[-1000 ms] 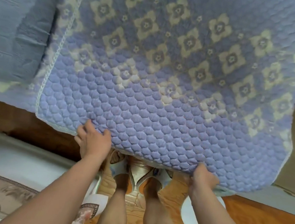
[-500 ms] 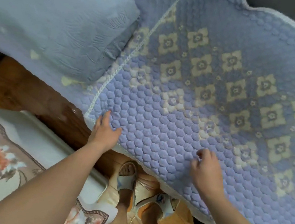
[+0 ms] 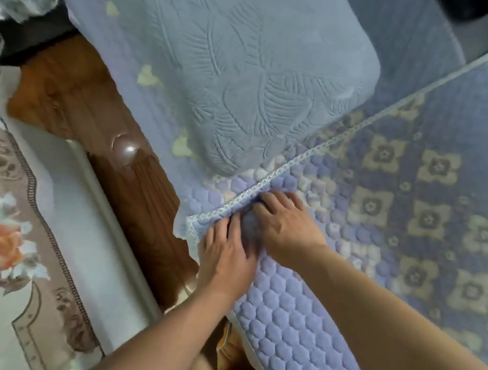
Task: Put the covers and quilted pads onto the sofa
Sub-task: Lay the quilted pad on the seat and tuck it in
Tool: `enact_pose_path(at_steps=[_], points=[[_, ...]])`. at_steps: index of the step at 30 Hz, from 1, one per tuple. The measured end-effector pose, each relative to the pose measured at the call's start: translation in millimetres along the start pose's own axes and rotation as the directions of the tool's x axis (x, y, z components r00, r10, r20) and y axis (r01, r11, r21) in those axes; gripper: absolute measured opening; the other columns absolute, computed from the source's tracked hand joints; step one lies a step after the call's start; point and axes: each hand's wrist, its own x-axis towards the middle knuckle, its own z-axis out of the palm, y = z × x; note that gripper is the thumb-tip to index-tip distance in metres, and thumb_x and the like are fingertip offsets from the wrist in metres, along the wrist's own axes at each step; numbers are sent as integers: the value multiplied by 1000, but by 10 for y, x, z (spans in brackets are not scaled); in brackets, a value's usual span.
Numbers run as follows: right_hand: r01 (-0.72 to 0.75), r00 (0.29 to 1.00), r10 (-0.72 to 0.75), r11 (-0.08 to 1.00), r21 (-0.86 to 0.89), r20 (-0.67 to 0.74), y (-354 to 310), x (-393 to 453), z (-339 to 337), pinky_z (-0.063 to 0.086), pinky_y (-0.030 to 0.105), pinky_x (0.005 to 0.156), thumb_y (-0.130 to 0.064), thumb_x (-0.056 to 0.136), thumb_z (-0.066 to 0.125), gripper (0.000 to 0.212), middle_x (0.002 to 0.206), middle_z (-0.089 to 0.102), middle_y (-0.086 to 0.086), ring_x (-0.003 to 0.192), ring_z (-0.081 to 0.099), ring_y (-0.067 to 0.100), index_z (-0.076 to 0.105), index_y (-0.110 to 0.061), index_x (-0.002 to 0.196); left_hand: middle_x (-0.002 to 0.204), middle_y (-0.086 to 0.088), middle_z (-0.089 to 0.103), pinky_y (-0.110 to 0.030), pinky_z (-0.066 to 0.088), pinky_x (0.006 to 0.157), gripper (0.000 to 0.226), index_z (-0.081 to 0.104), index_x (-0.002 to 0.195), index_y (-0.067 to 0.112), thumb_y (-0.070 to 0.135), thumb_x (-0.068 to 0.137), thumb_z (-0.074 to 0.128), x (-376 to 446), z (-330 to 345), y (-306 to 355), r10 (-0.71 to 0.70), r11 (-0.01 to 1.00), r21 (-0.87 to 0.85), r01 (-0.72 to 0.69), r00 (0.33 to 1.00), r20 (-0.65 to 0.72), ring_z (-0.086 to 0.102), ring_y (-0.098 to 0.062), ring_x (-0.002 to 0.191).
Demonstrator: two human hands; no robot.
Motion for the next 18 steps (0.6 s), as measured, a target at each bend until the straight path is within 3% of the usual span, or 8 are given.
enact_pose_path(at_steps=[3, 6, 8, 10, 13, 15, 18], points=[[-17, 1000, 17, 997, -72, 7, 20, 67, 31, 29, 42, 107, -33, 94, 50, 26, 106, 61, 3, 106, 57, 27, 66, -18, 107, 139, -3, 51, -47, 37, 105, 65, 56, 138, 22, 49, 90, 22, 134, -157, 95, -147, 981, -120, 152, 988, 49, 44, -27, 130], [9, 992, 7, 992, -129, 128, -67, 264, -55, 27, 48, 107, -45, 100, 34, 39, 101, 62, -2, 108, 52, 26, 70, -28, 100, 134, 1, 48, -48, 32, 108, 38, 61, 125, 32, 41, 101, 33, 298, -210, 86, -237, 952, -156, 265, 955, 176, 39, -25, 128], [-64, 982, 84, 991, -120, 167, -136, 343, -72, 23, 48, 110, -45, 100, 28, 48, 108, 61, 2, 112, 48, 27, 72, -27, 104, 133, 0, 45, -50, 33, 108, 36, 56, 127, 37, 44, 99, 35, 161, -173, 44, -177, 981, -64, 183, 980, 90, 40, -28, 128], [-136, 981, 145, 988, -78, 127, -185, 308, -27, 22, 46, 112, -42, 97, 34, 46, 108, 60, 7, 110, 49, 29, 74, -19, 102, 145, -4, 39, -49, 31, 114, 47, 44, 143, 32, 46, 99, 34, -83, -135, 10, -78, 996, -28, 79, 996, 41, 35, -30, 138], [-21, 1000, 23, 990, -138, 12, -88, 154, 104, 29, 48, 112, -31, 92, 54, 29, 104, 63, 10, 107, 55, 34, 71, -11, 102, 159, -4, 29, -42, 31, 117, 64, 27, 156, 21, 55, 101, 22, -232, -107, -152, -69, 994, -68, 80, 986, 149, 27, -25, 149], [100, 993, -108, 987, -128, -56, 45, 119, 160, 34, 47, 111, -27, 94, 58, 21, 103, 64, 8, 107, 56, 34, 71, -11, 100, 152, 1, 42, -41, 39, 109, 65, 42, 148, 25, 57, 101, 10, -58, -135, -246, -143, 985, -75, 157, 975, 169, 40, -21, 140], [90, 994, -93, 995, -52, -55, 124, 198, 142, 42, 40, 101, -33, 95, 50, 27, 89, 66, 5, 95, 61, 30, 68, -14, 85, 135, -1, 55, -47, 36, 101, 43, 62, 121, 29, 41, 103, 25, 339, -183, -255, -300, 933, -115, 341, 913, 274, 43, -26, 128]])
